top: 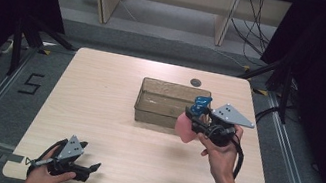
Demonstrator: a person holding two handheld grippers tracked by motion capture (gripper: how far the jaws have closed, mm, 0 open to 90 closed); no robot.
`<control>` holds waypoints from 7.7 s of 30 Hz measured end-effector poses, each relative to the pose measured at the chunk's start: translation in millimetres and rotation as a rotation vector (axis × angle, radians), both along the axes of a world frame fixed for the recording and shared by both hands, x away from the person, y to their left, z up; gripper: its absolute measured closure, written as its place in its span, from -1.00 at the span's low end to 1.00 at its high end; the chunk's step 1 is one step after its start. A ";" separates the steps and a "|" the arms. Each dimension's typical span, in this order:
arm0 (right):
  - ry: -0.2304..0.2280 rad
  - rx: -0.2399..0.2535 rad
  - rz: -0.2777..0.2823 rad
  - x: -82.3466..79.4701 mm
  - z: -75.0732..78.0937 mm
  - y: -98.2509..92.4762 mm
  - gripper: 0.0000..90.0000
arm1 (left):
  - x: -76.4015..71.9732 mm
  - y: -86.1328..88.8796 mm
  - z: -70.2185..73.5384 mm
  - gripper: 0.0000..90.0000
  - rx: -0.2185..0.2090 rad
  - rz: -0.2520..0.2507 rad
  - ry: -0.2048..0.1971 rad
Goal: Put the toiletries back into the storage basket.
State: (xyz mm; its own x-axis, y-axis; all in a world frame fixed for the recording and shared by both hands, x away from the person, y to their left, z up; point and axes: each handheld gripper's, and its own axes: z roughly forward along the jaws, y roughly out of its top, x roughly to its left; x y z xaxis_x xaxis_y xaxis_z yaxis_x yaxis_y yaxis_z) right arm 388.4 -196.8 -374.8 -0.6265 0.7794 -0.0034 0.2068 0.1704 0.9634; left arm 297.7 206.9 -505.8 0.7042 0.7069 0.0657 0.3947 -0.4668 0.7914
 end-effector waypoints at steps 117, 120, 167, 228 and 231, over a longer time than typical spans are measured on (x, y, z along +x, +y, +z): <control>0.125 0.021 -0.183 102.3 -57.5 -21.8 0.18 | -1.5 -2.1 -0.2 -0.67 -0.031 0.013 -0.003; 0.120 0.014 -0.183 102.1 -58.2 -23.3 0.18 | -0.8 -0.3 0.5 -0.67 0.006 -0.012 -0.010; 0.197 0.049 -0.166 95.9 -72.7 -26.5 -0.23 | -2.4 -3.7 -0.1 -0.67 -0.045 0.008 -0.002; 0.170 0.130 -0.171 55.0 -60.1 -46.7 -0.53 | -2.1 -1.9 0.5 -0.67 -0.008 0.005 -0.002; 0.191 0.166 -0.181 51.9 -60.3 -43.1 -0.53 | -2.5 -1.8 0.8 -0.67 -0.006 -0.001 0.003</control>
